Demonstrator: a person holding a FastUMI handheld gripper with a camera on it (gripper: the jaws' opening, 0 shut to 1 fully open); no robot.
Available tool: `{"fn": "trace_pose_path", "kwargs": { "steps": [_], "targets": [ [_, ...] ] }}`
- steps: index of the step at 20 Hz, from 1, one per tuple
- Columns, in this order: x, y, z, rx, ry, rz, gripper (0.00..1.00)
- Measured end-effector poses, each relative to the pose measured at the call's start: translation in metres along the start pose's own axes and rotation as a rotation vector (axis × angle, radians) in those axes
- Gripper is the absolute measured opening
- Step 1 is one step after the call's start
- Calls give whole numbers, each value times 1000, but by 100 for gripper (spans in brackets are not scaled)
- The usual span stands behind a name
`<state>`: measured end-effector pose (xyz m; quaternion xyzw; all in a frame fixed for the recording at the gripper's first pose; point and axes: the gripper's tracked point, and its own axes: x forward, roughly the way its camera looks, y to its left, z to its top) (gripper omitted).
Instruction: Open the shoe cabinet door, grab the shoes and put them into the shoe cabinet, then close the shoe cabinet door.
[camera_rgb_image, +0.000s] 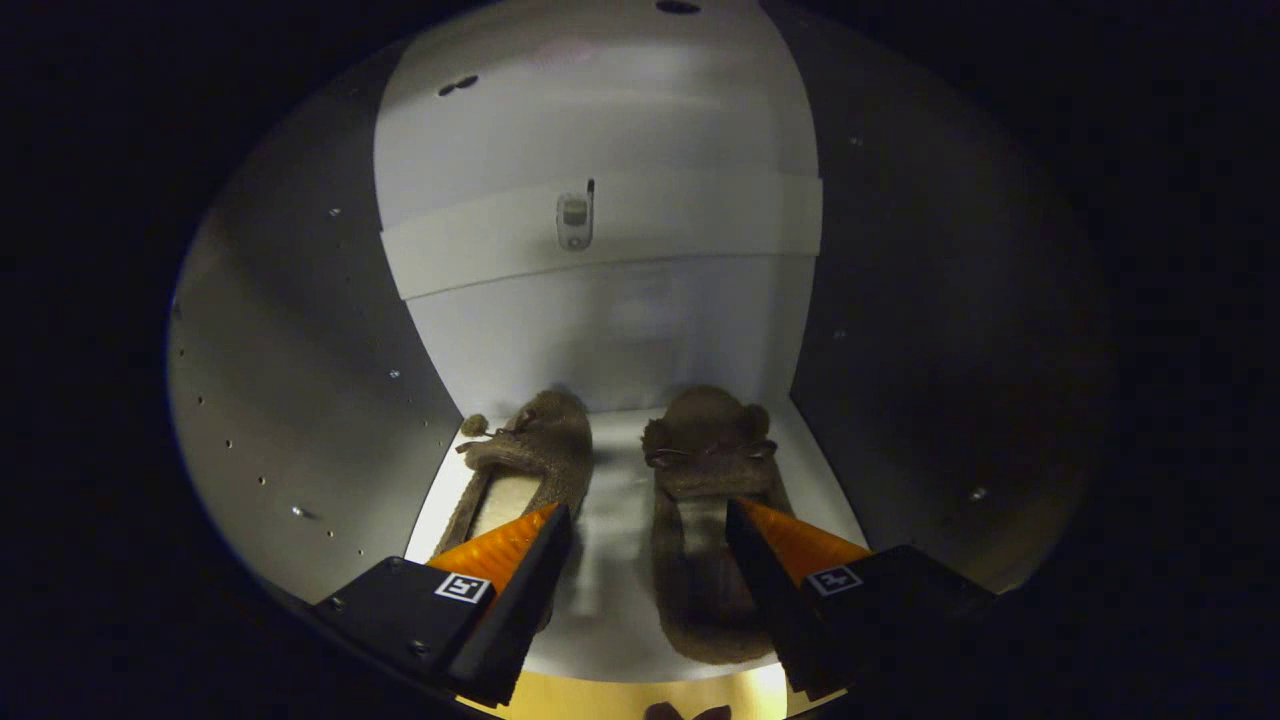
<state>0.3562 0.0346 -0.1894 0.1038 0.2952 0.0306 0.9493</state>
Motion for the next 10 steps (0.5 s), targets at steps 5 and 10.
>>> {"fn": "trace_pose_path", "kwargs": {
  "steps": [5, 10],
  "targets": [
    [-73, 11, 27, -52, -208, 23, 98],
    [-176, 28, 37, -73, -383, 32, 98]
  ]
}}
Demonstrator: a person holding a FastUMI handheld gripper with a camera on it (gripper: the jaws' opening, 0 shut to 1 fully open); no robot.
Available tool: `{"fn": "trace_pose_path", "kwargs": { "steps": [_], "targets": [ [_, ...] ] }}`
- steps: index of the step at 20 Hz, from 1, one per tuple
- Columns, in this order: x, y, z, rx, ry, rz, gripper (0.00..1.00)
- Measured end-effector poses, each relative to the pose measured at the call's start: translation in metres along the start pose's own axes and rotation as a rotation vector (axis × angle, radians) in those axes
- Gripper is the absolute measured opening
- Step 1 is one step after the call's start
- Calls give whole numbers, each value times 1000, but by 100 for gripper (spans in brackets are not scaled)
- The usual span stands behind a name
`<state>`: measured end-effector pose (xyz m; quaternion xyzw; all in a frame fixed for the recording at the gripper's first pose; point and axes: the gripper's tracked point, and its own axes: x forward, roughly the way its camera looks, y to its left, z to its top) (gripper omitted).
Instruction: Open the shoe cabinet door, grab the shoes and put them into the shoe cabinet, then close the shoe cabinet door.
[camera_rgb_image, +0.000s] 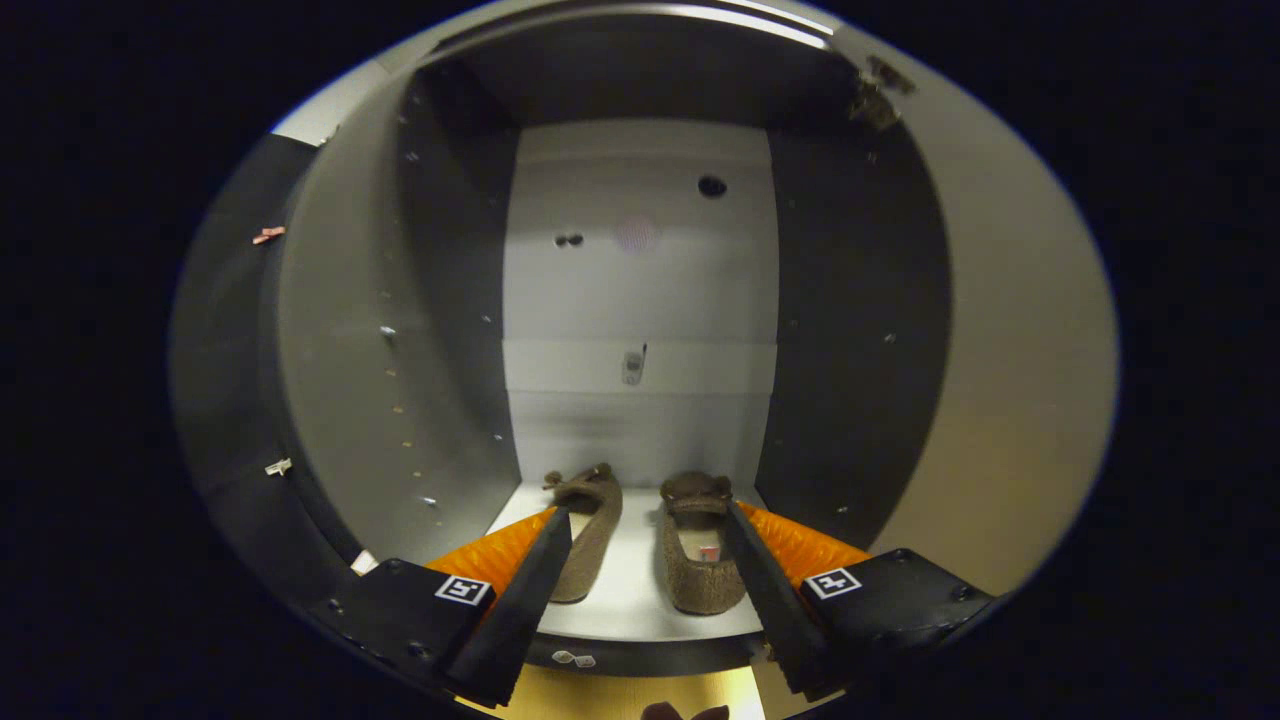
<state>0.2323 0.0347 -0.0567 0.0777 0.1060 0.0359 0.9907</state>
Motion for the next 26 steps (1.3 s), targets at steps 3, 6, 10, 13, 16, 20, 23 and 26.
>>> {"fn": "trace_pose_path", "kwargs": {
  "steps": [3, 6, 10, 13, 16, 20, 23, 26],
  "targets": [
    [-56, 10, 16, -18, -66, 17, 97],
    [-111, 16, 26, -16, -103, 49, 96],
    [-179, 7, 37, 31, -128, 77, 97],
    [-219, -6, 36, 38, -122, 96, 97],
    [-259, -22, 35, 50, -111, 103, 97],
    [-305, -46, 34, 73, -100, 95, 97],
    [-326, -71, 33, 86, -86, 67, 97],
    [-354, -106, 30, 149, -67, 30, 98]
  ]
}}
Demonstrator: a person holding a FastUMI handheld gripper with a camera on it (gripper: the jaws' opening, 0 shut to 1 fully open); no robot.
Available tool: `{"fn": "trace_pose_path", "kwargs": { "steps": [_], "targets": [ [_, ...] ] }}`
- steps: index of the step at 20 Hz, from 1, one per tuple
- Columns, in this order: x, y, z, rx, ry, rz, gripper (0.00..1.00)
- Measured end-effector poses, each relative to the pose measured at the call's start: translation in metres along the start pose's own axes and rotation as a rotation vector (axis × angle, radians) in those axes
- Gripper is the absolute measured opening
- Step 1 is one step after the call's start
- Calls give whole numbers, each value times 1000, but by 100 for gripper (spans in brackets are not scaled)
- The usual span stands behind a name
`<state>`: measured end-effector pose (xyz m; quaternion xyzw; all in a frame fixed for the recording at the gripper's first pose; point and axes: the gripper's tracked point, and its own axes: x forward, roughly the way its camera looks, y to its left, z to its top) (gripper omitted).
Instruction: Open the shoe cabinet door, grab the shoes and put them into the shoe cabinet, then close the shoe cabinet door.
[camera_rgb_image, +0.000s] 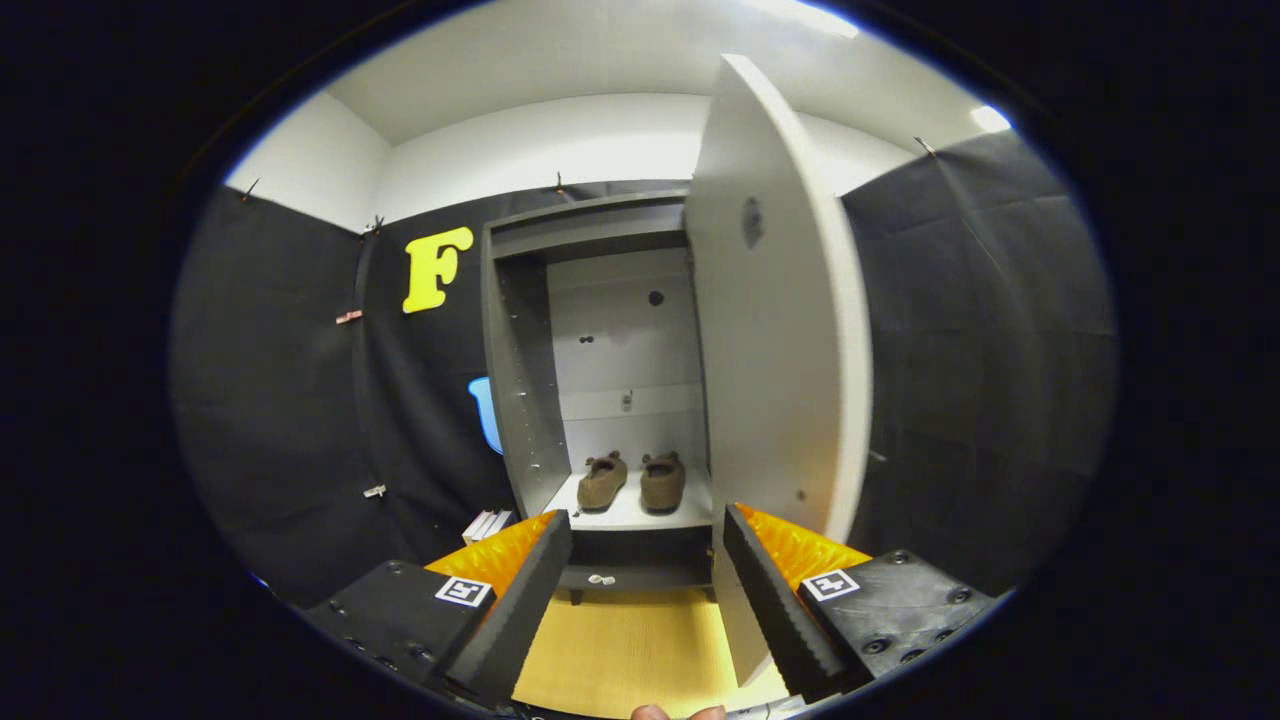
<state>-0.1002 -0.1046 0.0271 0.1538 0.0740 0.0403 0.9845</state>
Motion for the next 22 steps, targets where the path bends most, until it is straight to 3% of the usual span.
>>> {"fn": "trace_pose_path", "kwargs": {
  "steps": [6, 10, 14, 22],
  "targets": [
    [-22, -84, 7, 37, -4, -165, 98],
    [-18, -142, 9, -8, -2, -279, 98],
    [8, -163, 8, -31, 2, -312, 98],
    [27, -145, 7, -52, 14, -311, 98]
  ]
}}
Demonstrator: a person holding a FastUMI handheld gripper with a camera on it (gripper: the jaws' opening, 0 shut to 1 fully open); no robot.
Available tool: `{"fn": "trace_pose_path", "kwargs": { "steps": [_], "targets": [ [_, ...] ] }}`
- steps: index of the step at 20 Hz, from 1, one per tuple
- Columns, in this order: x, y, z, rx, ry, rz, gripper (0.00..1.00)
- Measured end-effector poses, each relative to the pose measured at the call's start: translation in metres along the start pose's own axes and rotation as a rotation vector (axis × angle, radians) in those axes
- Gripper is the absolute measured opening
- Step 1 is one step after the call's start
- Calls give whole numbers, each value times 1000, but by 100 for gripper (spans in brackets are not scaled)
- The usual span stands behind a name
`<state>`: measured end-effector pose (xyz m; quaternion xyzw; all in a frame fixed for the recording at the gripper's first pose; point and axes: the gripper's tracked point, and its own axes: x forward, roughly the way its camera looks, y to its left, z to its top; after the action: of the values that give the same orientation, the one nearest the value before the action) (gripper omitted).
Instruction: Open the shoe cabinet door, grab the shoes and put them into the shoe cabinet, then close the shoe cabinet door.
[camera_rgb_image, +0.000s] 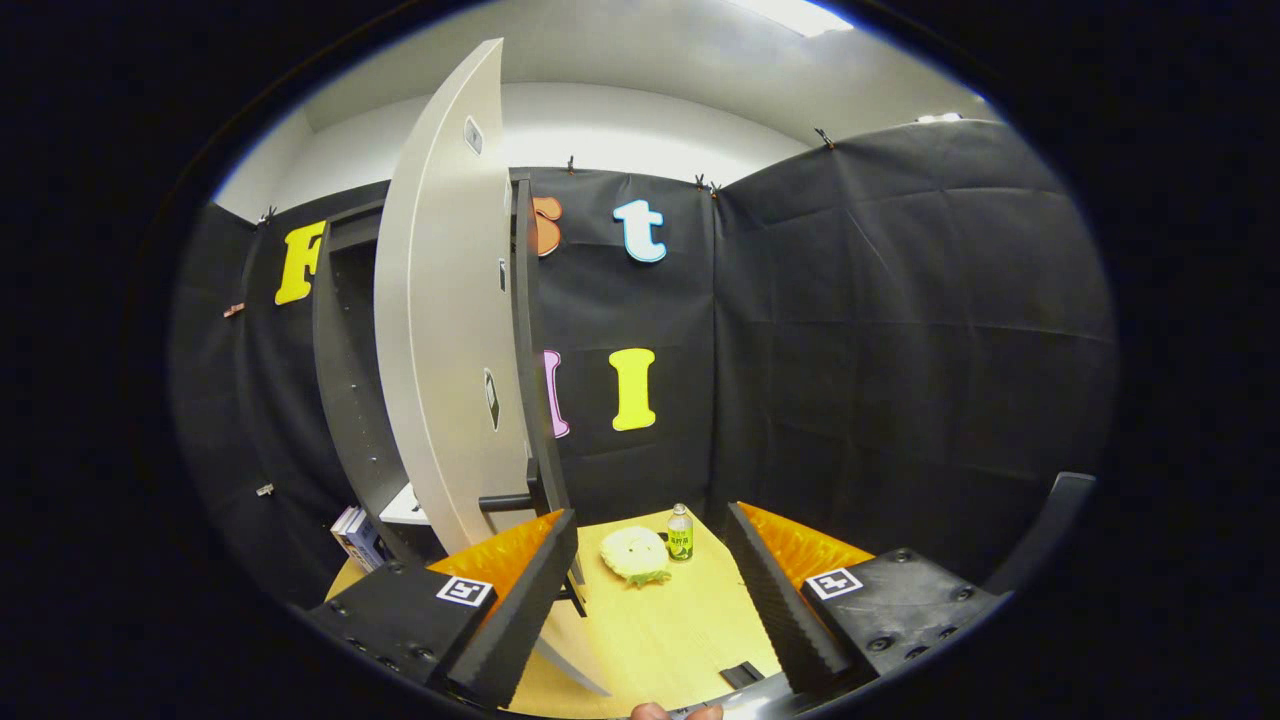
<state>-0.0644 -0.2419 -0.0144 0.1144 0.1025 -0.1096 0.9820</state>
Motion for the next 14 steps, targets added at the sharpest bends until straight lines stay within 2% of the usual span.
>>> {"fn": "trace_pose_path", "kwargs": {
  "steps": [3, 7, 14],
  "targets": [
    [-5, 9, -1, 3, 6, -4, 98],
    [-17, 42, -6, 28, 14, 40, 98],
    [-31, 99, -13, 33, -18, 58, 98]
  ]
}}
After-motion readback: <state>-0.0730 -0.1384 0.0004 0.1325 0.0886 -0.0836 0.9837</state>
